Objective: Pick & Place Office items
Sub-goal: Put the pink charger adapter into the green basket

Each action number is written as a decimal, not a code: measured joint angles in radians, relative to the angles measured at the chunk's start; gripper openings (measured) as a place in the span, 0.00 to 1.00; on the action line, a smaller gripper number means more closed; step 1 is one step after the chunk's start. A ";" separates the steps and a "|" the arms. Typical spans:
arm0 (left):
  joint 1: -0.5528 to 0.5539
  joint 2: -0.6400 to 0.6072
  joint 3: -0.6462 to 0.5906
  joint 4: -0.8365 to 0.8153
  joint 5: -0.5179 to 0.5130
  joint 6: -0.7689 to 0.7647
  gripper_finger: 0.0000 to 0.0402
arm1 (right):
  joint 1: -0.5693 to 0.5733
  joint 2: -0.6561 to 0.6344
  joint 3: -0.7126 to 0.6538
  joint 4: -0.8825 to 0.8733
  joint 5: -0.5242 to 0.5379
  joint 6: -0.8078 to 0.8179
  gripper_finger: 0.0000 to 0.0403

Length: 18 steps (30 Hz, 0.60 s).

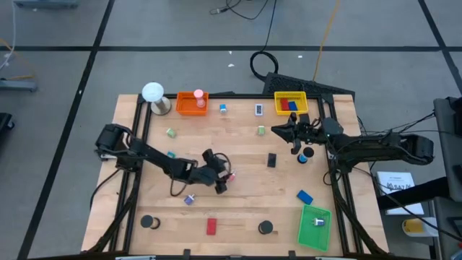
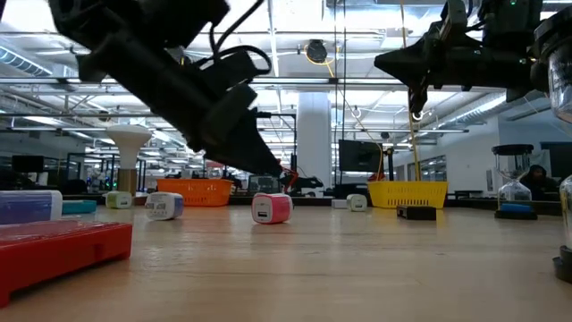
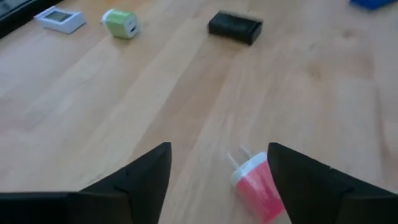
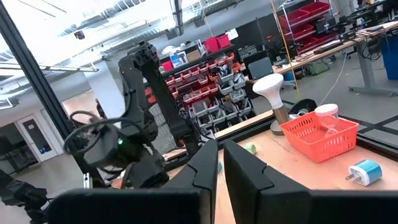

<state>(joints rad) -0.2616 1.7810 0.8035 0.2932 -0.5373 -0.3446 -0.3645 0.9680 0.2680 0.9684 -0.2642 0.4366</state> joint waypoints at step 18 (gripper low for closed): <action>0.000 0.143 0.126 -0.093 0.046 -0.103 0.81 | 0.000 0.000 0.000 -0.007 0.000 0.008 0.04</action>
<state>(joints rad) -0.2615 1.9243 0.9298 0.2006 -0.4910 -0.4475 -0.3645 0.9680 0.2680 0.9612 -0.2644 0.4446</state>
